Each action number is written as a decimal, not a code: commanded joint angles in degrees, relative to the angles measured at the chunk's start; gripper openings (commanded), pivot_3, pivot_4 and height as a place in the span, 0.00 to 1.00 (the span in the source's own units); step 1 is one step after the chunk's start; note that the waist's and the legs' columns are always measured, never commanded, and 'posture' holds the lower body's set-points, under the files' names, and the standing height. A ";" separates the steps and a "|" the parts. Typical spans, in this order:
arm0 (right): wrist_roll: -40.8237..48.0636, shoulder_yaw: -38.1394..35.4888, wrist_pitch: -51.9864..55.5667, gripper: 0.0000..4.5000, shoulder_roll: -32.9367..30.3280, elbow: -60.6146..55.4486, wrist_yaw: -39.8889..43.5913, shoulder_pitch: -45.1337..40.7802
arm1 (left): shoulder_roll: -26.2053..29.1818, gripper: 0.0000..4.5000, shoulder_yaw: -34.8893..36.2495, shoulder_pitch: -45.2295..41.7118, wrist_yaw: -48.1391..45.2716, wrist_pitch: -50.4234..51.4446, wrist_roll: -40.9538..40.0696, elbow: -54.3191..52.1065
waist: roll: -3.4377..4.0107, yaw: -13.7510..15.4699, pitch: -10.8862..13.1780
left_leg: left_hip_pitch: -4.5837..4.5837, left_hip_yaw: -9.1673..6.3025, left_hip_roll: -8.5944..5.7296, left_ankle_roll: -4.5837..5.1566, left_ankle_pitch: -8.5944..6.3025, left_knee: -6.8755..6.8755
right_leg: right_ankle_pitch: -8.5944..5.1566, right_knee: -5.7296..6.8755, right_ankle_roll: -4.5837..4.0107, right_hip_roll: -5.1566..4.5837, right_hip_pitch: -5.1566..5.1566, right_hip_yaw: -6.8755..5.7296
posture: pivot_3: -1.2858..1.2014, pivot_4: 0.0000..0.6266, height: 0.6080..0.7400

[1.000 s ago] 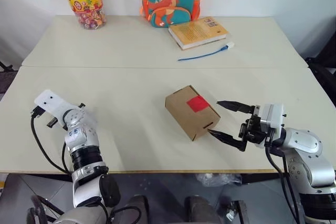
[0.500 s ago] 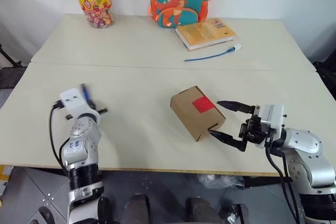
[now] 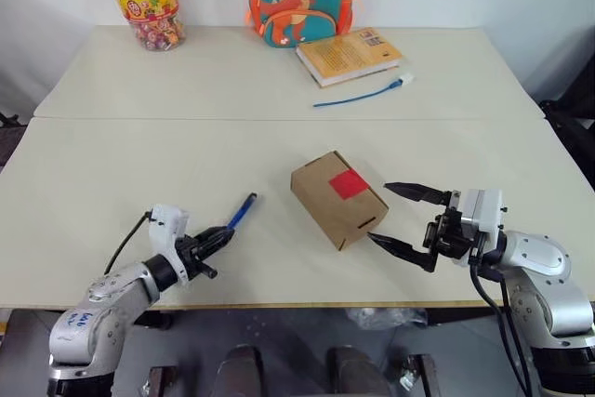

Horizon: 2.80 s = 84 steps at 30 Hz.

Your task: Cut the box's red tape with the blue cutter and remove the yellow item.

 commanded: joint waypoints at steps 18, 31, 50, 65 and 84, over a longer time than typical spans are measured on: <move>0.53 -0.84 -0.25 1.00 -0.06 -2.25 -1.60 0.94 | 4.67 0.99 5.34 0.61 2.57 -8.98 3.14 5.59 | 0.08 -1.91 -0.04 | 0.30 0.09 0.12 -0.17 0.10 -0.09 | 0.04 0.17 -0.12 0.16 0.09 0.12 | 0.52 0.24 1.00; 0.56 -0.47 0.01 1.00 0.10 -1.78 -1.72 -0.09 | 6.13 0.86 -3.61 5.99 -5.10 -11.72 7.76 6.55 | 0.15 -1.12 -0.08 | 0.10 0.33 0.12 0.00 -0.21 -0.02 | -0.03 -0.07 -0.23 0.10 -0.08 0.26 | 0.52 0.24 1.00; 0.39 -0.11 -0.27 1.00 0.73 -2.47 -3.38 -0.22 | 6.79 0.00 -7.98 0.36 -6.48 -2.50 6.35 9.37 | 0.91 -0.81 -0.54 | 0.26 0.34 -0.04 0.11 -0.23 0.11 | -0.01 -0.04 -0.21 0.08 0.14 0.49 | 0.52 0.24 1.00; 0.12 0.15 -0.72 1.00 1.25 -2.15 -3.58 0.05 | 18.34 0.00 -7.45 2.30 -10.45 -45.92 32.20 10.62 | 0.53 -1.39 -0.32 | 0.14 0.53 0.20 -0.01 -0.21 -0.03 | -0.01 -0.06 -0.21 0.22 -0.18 0.51 | 0.52 0.24 1.00; -0.55 0.63 -1.32 1.00 2.10 -1.43 -3.22 -0.42 | 6.67 0.72 1.65 -0.07 1.37 6.03 -6.44 -1.62 | 0.35 -1.28 -0.19 | 0.09 0.80 0.23 0.07 -0.37 0.17 | 0.03 0.04 -0.11 0.22 -0.32 0.75 | 0.52 0.24 1.00</move>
